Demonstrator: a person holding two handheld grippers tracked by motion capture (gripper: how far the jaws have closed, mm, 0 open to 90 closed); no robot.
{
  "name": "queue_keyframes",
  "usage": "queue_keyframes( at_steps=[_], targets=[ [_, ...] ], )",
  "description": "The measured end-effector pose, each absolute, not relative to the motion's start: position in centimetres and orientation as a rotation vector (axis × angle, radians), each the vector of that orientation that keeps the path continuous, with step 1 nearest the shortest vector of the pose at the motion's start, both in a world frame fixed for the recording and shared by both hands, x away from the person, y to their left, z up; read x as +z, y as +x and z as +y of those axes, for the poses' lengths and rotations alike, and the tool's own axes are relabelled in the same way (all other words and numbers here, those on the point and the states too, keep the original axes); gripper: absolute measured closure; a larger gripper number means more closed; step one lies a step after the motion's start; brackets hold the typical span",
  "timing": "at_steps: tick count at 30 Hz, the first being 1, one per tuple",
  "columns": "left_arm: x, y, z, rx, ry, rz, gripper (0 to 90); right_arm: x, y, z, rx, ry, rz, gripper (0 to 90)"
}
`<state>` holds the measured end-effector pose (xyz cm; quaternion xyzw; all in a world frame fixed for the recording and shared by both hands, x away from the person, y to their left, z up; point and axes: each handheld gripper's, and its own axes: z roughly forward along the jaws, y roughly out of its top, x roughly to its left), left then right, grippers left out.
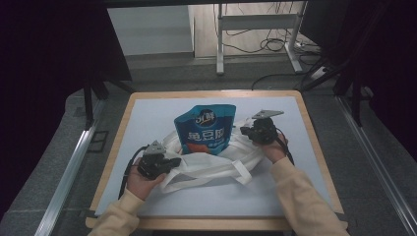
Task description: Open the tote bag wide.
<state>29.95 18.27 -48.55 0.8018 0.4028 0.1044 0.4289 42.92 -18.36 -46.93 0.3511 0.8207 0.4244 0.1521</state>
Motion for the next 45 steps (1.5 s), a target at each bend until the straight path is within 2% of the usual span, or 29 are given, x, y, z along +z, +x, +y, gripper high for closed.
queue_keyframes(
  at_steps=[8,15,18,21,25,32,39,45],
  targets=[
    [-46.9,29.2,20.3,0.329,1.912,1.016,89.2,-44.4,39.9,-20.3,1.33,0.94,2.286,87.2],
    [-46.8,29.0,22.8,0.375,1.857,1.08,86.9,-44.2,37.6,-22.6,1.369,0.92,2.269,81.7],
    [-47.4,29.1,23.3,0.385,1.851,1.108,81.2,-44.3,36.9,-23.4,1.353,0.913,2.277,76.0],
    [-48.2,29.1,23.6,0.389,1.853,1.14,70.0,-44.6,36.2,-24.5,1.352,0.922,2.264,67.3],
    [-49.1,29.2,24.0,0.396,1.864,1.174,60.3,-45.0,35.3,-26.0,1.352,0.94,2.244,56.5],
    [-50.6,29.7,25.0,0.41,1.886,1.254,43.9,-46.7,34.3,-28.3,1.365,1.015,2.209,48.5],
    [-51.3,30.2,25.0,0.401,1.908,1.285,38.9,-49.6,34.4,-29.7,1.309,1.119,2.234,47.2],
    [-51.4,30.2,24.9,0.403,1.916,1.285,37.5,-50.2,34.4,-29.9,1.293,1.135,2.236,46.6]
  ],
)
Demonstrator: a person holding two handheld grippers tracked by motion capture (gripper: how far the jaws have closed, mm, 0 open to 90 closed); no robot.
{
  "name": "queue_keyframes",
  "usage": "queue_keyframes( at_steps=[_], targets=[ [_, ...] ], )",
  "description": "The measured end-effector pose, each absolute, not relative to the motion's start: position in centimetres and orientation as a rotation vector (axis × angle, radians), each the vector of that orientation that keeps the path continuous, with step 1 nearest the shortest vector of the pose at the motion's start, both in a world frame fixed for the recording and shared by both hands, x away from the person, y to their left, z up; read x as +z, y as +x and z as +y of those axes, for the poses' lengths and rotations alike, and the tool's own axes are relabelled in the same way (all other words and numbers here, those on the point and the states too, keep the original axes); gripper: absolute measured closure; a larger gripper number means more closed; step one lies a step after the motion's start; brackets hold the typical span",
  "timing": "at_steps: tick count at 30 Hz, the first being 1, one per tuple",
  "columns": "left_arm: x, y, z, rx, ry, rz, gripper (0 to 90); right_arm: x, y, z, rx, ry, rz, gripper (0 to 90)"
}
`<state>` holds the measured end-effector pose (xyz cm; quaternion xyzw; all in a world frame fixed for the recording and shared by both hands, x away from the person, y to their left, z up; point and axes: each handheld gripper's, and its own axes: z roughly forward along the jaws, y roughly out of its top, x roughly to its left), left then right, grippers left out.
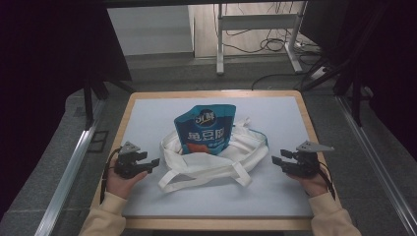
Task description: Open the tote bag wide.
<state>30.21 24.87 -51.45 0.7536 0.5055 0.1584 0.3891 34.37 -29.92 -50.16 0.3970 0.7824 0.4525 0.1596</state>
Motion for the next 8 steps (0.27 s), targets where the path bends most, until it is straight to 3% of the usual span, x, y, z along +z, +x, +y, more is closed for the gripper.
queue_keyframes(
  at_steps=[8],
  targets=[
    [-51.57,30.26,24.9,0.409,1.917,1.286,34.6,-50.49,34.47,-29.65,1.259,1.138,2.238,43.3]
  ],
)
